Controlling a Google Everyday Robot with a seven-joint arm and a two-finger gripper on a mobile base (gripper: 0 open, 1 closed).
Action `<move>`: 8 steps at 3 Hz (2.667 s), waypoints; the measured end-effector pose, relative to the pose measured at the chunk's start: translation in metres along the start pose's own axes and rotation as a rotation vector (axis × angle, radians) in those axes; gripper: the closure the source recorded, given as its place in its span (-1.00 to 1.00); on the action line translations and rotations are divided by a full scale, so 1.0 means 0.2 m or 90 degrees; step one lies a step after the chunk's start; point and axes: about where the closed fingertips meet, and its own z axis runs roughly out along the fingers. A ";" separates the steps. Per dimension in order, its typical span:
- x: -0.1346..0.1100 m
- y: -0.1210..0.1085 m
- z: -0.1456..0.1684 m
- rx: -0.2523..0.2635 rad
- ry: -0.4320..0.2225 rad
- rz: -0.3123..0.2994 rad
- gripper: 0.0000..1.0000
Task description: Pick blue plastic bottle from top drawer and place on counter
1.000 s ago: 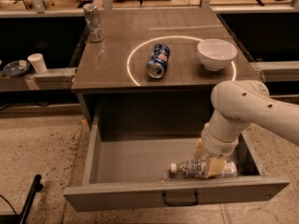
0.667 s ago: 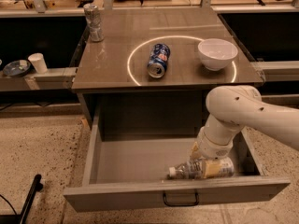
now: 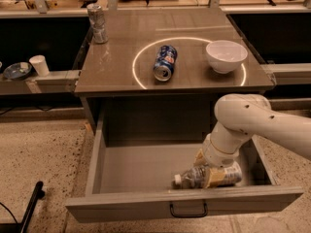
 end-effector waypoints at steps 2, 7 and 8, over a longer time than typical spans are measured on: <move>-0.21 -0.12 -0.59 0.112 -0.105 0.039 1.00; -0.40 -0.95 -1.44 0.138 -0.048 0.356 1.00; -0.40 -0.99 -1.42 0.146 -0.054 0.356 1.00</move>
Offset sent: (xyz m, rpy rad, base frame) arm 0.0453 0.0364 0.2004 0.2713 -0.1935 -0.1474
